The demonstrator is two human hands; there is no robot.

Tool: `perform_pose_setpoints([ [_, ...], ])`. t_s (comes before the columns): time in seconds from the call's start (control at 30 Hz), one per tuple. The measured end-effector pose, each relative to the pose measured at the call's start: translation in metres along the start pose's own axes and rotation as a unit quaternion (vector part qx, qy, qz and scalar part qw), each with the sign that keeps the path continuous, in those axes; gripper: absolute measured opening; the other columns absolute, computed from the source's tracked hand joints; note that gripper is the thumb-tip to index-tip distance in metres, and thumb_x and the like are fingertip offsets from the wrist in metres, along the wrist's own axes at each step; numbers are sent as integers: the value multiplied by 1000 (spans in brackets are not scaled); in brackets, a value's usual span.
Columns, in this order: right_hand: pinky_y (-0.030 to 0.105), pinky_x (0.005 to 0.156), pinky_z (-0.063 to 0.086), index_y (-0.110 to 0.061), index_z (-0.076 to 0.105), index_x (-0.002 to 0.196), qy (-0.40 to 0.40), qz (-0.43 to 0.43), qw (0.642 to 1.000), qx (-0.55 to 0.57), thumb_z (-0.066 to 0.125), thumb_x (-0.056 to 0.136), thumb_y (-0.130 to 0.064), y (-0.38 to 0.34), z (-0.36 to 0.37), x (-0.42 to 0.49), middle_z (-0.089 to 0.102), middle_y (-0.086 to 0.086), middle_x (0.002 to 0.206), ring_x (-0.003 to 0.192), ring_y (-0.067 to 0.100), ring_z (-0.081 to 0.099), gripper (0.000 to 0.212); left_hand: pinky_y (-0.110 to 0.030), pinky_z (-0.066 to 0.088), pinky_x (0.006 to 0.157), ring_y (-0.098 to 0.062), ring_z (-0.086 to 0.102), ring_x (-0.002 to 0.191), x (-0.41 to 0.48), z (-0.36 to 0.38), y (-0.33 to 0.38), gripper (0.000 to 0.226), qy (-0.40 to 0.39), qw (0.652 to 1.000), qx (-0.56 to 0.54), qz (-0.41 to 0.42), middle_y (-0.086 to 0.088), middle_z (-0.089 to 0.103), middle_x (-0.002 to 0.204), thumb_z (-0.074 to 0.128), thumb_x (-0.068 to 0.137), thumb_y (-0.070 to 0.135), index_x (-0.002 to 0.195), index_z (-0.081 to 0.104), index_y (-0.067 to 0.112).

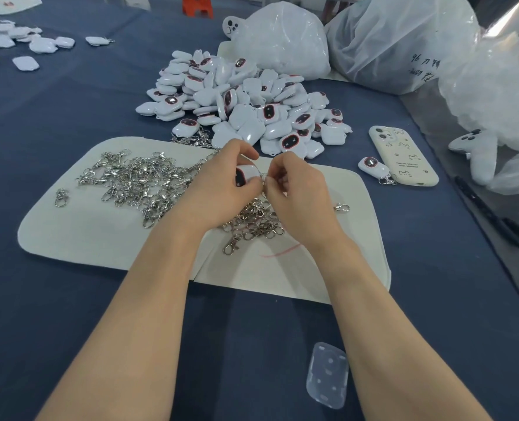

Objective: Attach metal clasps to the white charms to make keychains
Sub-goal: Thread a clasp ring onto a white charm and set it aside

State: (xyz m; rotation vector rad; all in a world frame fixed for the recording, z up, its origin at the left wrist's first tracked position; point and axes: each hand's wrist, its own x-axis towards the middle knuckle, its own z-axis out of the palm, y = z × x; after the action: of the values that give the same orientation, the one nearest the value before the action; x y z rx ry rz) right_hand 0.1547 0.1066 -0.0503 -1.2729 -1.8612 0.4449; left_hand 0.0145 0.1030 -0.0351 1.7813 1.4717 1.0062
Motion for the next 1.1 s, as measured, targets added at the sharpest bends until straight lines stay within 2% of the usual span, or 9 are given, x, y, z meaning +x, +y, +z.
perform_pose_setpoints([
  [0.1,27,60,34,-4,54,85,-1,-24,1000,-14,53,85,0,0,2,-1,53,2,73,63,15,44,3,-30,47,70,-15,55,70,0,-1,-1,27,-10,999,-26,-15,3,57,115,61,86,17,106,46,28],
  [0.2,34,64,39,-2,54,85,-4,-33,999,-25,53,84,1,0,4,-1,53,3,77,67,21,46,3,-33,49,75,-16,57,72,-2,-2,-1,27,-10,998,-50,-23,5,58,114,60,86,17,106,47,28],
  [0.3,37,66,40,0,54,86,-5,-42,999,-26,52,85,2,-2,3,-1,53,5,79,70,23,46,3,-26,49,71,-11,57,67,-2,-3,-1,25,-2,997,-65,-32,7,59,111,57,88,14,107,48,28],
  [0.4,37,66,38,1,55,87,-19,-51,998,-31,52,85,3,-6,2,-1,51,4,79,71,21,44,4,-15,47,53,-5,57,53,-1,-4,1,21,16,995,-78,-56,9,61,105,54,88,13,105,50,25],
  [0.57,36,67,38,-2,54,88,-61,-39,997,-35,51,85,0,-8,-1,1,53,5,81,74,24,47,4,-22,48,63,-14,59,73,2,0,5,18,25,994,-57,-87,4,61,105,54,86,15,102,51,23],
  [0.67,27,70,41,-4,56,92,-28,-8,1000,-9,52,85,2,-9,-1,2,61,6,86,75,19,50,10,-15,44,49,-5,58,52,2,1,4,15,39,989,-103,-94,6,61,101,53,88,15,102,53,21],
  [0.87,9,67,42,-19,52,96,42,81,984,156,57,87,-3,-16,4,2,56,-14,83,71,-6,50,19,-20,43,48,-8,49,45,2,0,6,15,58,932,-323,-154,-7,58,85,49,89,3,94,55,15],
  [0.97,9,65,42,-18,58,93,43,118,978,168,62,88,-10,-16,5,2,59,-14,82,71,-4,53,10,-18,41,45,-8,46,45,1,2,10,15,54,912,-373,-159,-8,57,81,48,90,0,94,54,13],
  [1.1,19,73,48,-17,61,85,80,139,970,181,62,88,-9,-17,5,4,63,-10,78,77,8,61,9,-18,41,45,-8,46,46,1,3,12,14,57,901,-397,-166,-8,55,81,48,90,0,95,52,12],
])
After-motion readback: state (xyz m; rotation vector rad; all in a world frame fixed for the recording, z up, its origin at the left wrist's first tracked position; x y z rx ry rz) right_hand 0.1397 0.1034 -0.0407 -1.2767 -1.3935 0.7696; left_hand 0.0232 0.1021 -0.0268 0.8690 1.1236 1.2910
